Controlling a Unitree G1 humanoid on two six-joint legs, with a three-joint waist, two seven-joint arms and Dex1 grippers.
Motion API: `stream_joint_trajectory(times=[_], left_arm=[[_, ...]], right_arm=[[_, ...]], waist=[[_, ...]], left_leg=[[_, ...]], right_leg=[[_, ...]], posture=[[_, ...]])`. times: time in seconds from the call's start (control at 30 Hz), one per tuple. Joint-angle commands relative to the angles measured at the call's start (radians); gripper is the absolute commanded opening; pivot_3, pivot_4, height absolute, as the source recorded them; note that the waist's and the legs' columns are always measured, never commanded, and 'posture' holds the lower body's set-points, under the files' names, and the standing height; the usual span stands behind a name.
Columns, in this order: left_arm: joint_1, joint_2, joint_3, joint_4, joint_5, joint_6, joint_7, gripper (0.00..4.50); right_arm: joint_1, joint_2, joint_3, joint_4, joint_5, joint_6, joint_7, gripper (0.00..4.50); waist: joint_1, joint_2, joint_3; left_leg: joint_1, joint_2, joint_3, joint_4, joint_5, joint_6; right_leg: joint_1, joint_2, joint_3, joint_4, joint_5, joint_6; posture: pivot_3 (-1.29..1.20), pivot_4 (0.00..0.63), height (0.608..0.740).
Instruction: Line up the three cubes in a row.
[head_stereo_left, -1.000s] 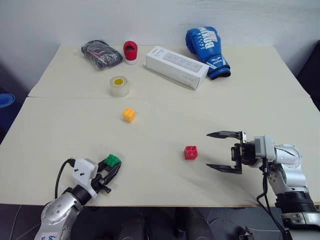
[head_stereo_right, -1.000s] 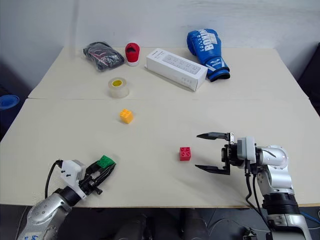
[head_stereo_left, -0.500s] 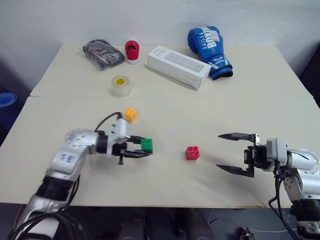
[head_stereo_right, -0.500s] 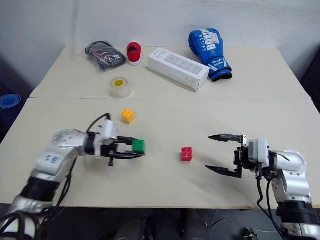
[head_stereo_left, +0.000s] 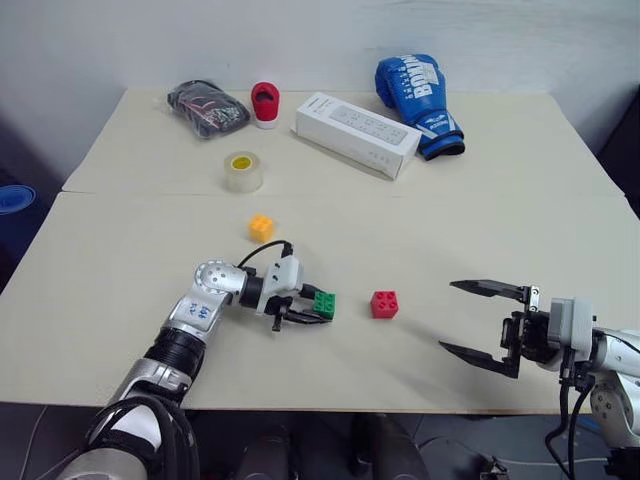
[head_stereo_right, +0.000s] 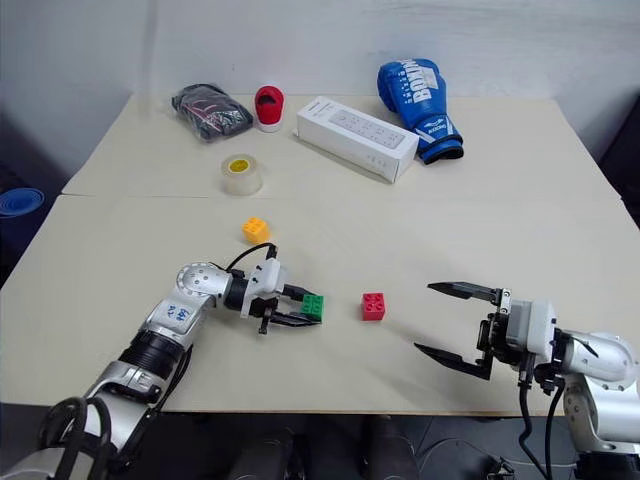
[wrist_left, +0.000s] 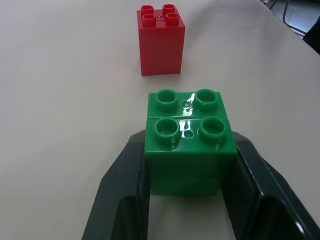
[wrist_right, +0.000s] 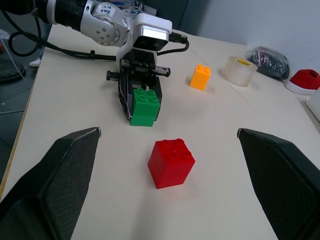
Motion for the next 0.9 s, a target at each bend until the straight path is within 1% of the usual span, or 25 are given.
stream_joint_trajectory(times=[0.03,0.07,0.13,0.27,0.3,0.33,0.37,0.43,0.5,0.57,0.63,0.67,0.7,0.73,0.8,0.9], left_arm=[[-0.02,0.003,0.019,0.029,0.007,-0.018,-0.014,1.86],[-0.024,0.004,0.027,0.032,0.009,-0.03,-0.005,2.26],[-0.018,0.012,0.052,0.006,-0.02,-0.014,-0.014,2.78],[0.085,0.112,0.143,-0.158,-0.109,0.029,-0.068,4.02],[0.107,0.13,0.158,-0.186,-0.117,0.035,-0.066,4.02],[0.16,0.175,0.197,-0.248,-0.138,0.064,-0.059,4.02],[0.244,0.232,0.268,-0.33,-0.176,0.11,-0.044,4.02],[0.389,0.309,0.392,-0.457,-0.228,0.171,0.002,4.02],[0.526,0.328,0.534,-0.518,-0.259,0.197,0.087,4.02],[0.637,0.298,0.67,-0.548,-0.288,0.204,0.187,4.02],[0.705,0.212,0.832,-0.551,-0.353,0.214,0.338,4.02],[0.754,0.184,0.893,-0.556,-0.369,0.217,0.376,4.02],[0.797,0.161,0.936,-0.571,-0.375,0.216,0.405,4.35],[0.841,0.138,0.967,-0.595,-0.389,0.228,0.429,4.47],[0.906,0.104,0.99,-0.635,-0.398,0.231,0.456,4.47],[0.952,0.062,0.964,-0.682,-0.393,0.228,0.489,4.47]], right_arm=[[-0.001,-0.013,-0.021,-0.035,0.017,0.009,-0.017,4.5],[-0.005,-0.013,-0.018,-0.033,0.015,0.011,-0.019,4.5],[-0.01,-0.012,-0.012,-0.029,0.014,0.015,-0.02,4.5],[-0.033,-0.01,-0.002,-0.013,0.013,0.024,-0.015,4.5],[-0.035,-0.009,-0.002,-0.01,0.012,0.024,-0.013,4.5],[-0.043,-0.007,0.002,-0.001,0.01,0.023,-0.009,4.5],[-0.06,-0.003,0.007,0.012,0.009,0.023,-0.009,4.5],[-0.085,0.006,0.013,0.029,0.013,0.022,-0.013,4.5],[-0.103,0.022,0.011,0.039,0.028,0.033,-0.033,4.5],[-0.107,0.042,0.003,0.04,0.058,0.057,-0.054,4.5],[-0.113,0.075,0.002,0.045,0.063,0.063,-0.09,4.5],[-0.113,0.089,0.007,0.045,0.062,0.066,-0.103,4.5],[-0.109,0.099,0.012,0.041,0.059,0.077,-0.117,4.5],[-0.107,0.111,0.014,0.037,0.053,0.074,-0.128,4.5],[-0.109,0.136,0.006,0.036,0.042,0.053,-0.155,4.5],[-0.115,0.163,-0.001,0.046,0.017,0.011,-0.184,4.5]], waist=[[0.0,0.0,0.0],[0.001,0.0,0.0],[0.002,0.0,0.0],[-0.009,0.0,0.0],[-0.013,0.0,0.0],[-0.015,0.0,0.0],[-0.023,0.0,0.0],[-0.037,-0.001,0.0],[-0.037,0.0,0.001],[-0.031,0.0,0.001],[-0.021,0.0,0.001],[-0.015,0.0,0.001],[-0.015,-0.001,0.0],[-0.016,-0.001,0.0],[-0.016,-0.001,0.0],[-0.006,-0.001,0.0]], left_leg=[[0.0,0.0,0.0,0.0,0.0,0.0],[0.0,0.0,0.0,0.0,0.0,0.0],[0.0,0.0,0.0,0.0,0.0,0.0],[-0.001,0.001,0.0,0.0,0.0,0.0],[-0.001,0.001,-0.001,0.0,0.0,0.0],[-0.001,0.001,-0.001,0.0,0.0,0.0],[-0.001,0.001,-0.001,0.0,0.0,0.0],[0.0,0.002,-0.001,-0.001,-0.001,-0.001],[0.0,0.003,-0.002,-0.001,-0.001,-0.001],[0.0,0.003,-0.003,-0.001,-0.001,-0.001],[0.0,0.002,-0.004,-0.001,-0.002,-0.001],[0.0,0.002,-0.004,-0.001,-0.002,-0.001],[0.0,0.002,-0.004,-0.001,-0.002,-0.001],[0.0,0.002,-0.004,-0.001,-0.003,-0.001],[0.0,0.002,-0.004,-0.002,-0.004,-0.001],[0.0,0.002,-0.004,-0.002,-0.004,-0.001]], right_leg=[[0.0,0.0,0.0,0.0,0.0,0.0],[0.0,0.0,0.0,0.0,0.0,0.0],[0.0,0.0,0.0,0.0,0.0,0.0],[0.0,0.0,0.0,0.002,0.0,0.0],[0.0,0.0,0.0,0.003,0.0,0.0],[0.0,0.0,0.0,0.002,0.0,0.0],[0.0,0.0,-0.001,0.002,0.0,0.0],[0.0,0.0,0.0,0.002,0.0,-0.001],[0.0,0.0,0.0,0.002,-0.001,-0.001],[0.001,-0.001,-0.001,0.0,-0.001,-0.001],[0.001,-0.002,-0.001,-0.002,-0.001,-0.001],[0.001,-0.002,0.0,-0.003,-0.001,-0.001],[0.002,-0.002,-0.001,-0.003,-0.001,-0.001],[0.001,-0.002,-0.001,-0.003,-0.001,-0.001],[0.001,-0.002,-0.001,-0.004,-0.001,-0.001],[0.001,-0.002,-0.001,-0.005,-0.001,-0.001]], posture=[[0.0,0.15,0.74],[0.0,0.15,0.74],[0.0,0.15,0.74],[0.0,0.15,0.74],[0.0,0.15,0.74],[0.0,0.15,0.74],[0.0,0.15,0.74],[0.0,0.15,0.74],[0.0,0.15,0.74],[0.0,0.15,0.74],[0.0,0.15,0.74],[0.0,0.15,0.74],[0.0,0.15,0.74],[0.0,0.15,0.74],[0.0,0.15,0.74],[0.0,0.15,0.74]])
